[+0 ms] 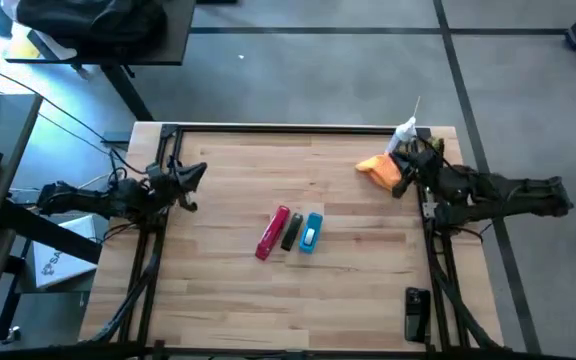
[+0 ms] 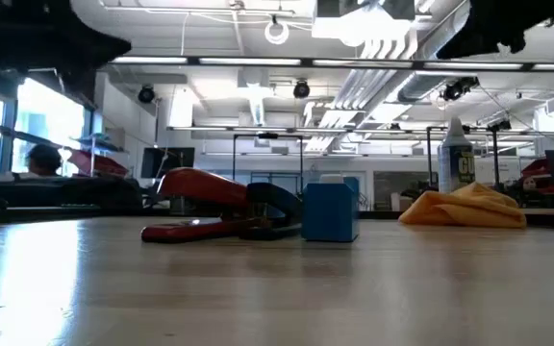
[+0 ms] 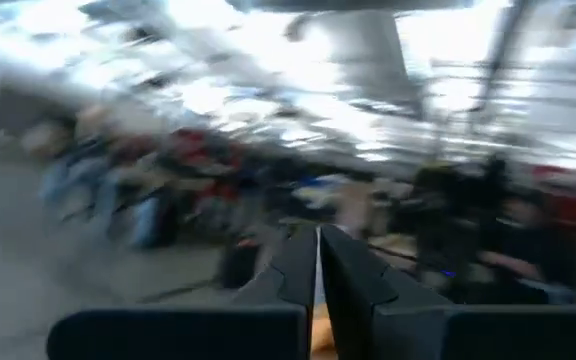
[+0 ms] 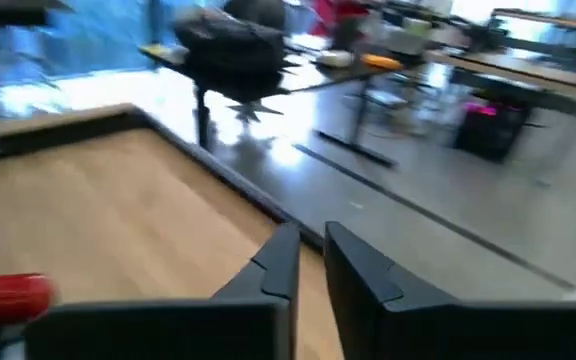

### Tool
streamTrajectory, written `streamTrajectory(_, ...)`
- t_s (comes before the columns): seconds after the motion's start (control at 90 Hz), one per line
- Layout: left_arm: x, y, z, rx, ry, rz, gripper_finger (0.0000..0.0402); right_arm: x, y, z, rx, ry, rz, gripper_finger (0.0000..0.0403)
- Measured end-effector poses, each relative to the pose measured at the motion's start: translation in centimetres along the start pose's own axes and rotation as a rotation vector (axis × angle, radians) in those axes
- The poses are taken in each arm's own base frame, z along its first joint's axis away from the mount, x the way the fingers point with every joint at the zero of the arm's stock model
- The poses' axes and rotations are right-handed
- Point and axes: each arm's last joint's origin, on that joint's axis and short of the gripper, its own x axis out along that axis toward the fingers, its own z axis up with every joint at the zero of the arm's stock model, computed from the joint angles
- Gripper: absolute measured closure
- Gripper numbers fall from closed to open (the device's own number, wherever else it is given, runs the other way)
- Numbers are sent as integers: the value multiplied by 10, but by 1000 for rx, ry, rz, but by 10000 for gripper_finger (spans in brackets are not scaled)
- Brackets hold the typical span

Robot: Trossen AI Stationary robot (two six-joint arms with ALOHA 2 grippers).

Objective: Apply microfiber cloth
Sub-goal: Prepare the white spray bottle

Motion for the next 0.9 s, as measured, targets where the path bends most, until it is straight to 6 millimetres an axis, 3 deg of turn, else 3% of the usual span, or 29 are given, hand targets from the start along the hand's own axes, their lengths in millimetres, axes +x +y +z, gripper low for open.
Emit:
streamTrajectory(0.144,5,2,5,15,-71,52,375,7,-1,12,38,29,-86,295)
streamTrajectory(0.289,10,-4,0,132,-48,-148,355,19,1,8,113,44,-225,232)
streamTrajectory(0.478,12,-10,7,-71,-110,-304,339,41,-1,14,189,74,-385,172)
streamTrajectory(0.689,11,-11,7,-122,-107,-354,337,66,-17,28,255,266,-527,164)
streamTrajectory(0.9,13,-6,8,-110,-131,-144,337,97,-36,36,371,473,-529,175)
